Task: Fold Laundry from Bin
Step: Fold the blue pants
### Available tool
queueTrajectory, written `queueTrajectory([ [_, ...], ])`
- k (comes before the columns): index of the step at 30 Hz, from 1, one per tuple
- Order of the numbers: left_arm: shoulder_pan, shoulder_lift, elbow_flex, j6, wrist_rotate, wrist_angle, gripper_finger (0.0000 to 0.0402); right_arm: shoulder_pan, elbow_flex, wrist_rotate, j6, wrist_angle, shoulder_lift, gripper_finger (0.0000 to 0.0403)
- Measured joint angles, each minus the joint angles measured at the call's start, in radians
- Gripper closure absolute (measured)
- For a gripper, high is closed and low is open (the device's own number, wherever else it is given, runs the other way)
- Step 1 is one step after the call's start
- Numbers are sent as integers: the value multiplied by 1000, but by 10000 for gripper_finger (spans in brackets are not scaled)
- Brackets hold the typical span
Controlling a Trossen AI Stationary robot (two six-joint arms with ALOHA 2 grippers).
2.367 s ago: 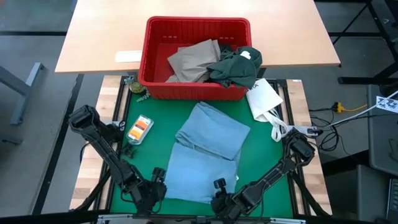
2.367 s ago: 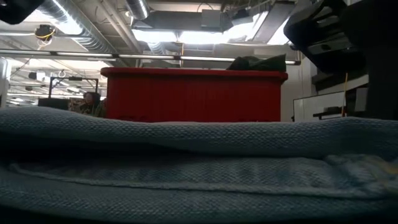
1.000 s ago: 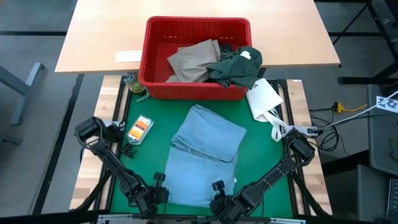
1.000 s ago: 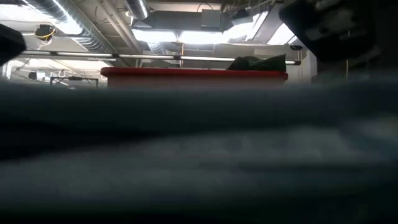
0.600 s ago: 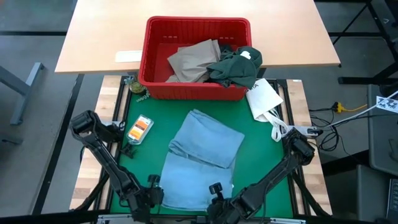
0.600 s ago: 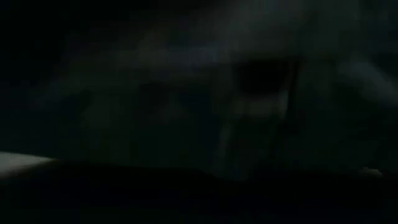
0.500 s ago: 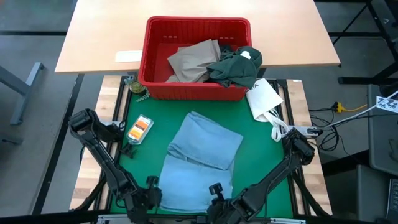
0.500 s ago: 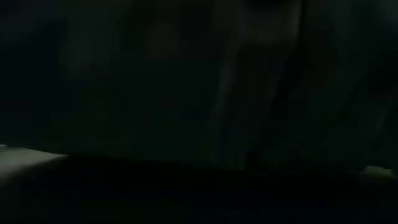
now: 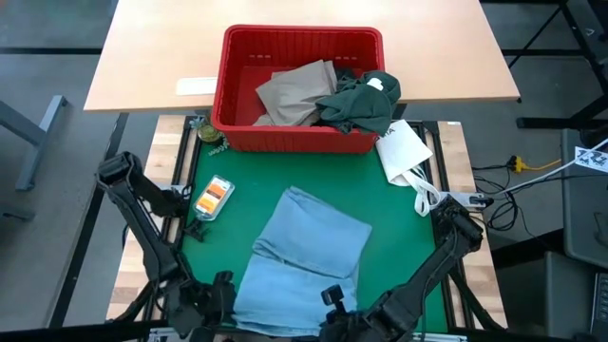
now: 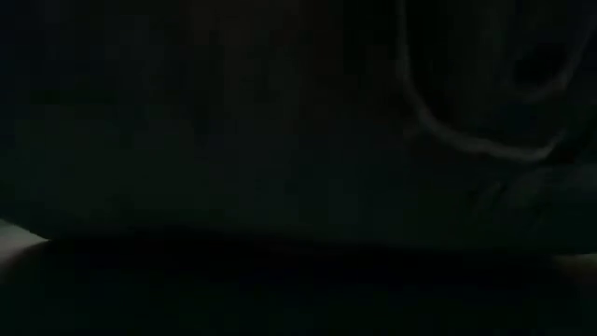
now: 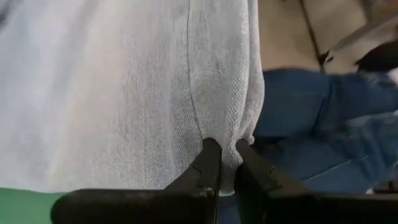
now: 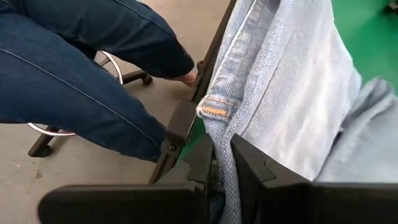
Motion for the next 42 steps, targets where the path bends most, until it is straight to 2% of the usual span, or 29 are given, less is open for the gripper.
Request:
queueTrajectory([
  [5,24,-69,0,50,-59,0,380,0,61,39,15,-103,-1,363],
  [11,94,-104,1,149,-138,0,380,0,110,158,209,-271,-2,363],
  [17,195,-104,1,204,-140,0,379,-1,127,213,398,-480,-2,363],
  [23,305,-110,2,281,-137,-3,379,-9,127,242,519,-670,-2,363],
  [33,484,-111,2,372,-131,-131,379,-110,99,267,412,-667,-5,363],
  [42,604,-111,2,396,-157,-267,379,-232,96,157,180,-665,-11,363],
])
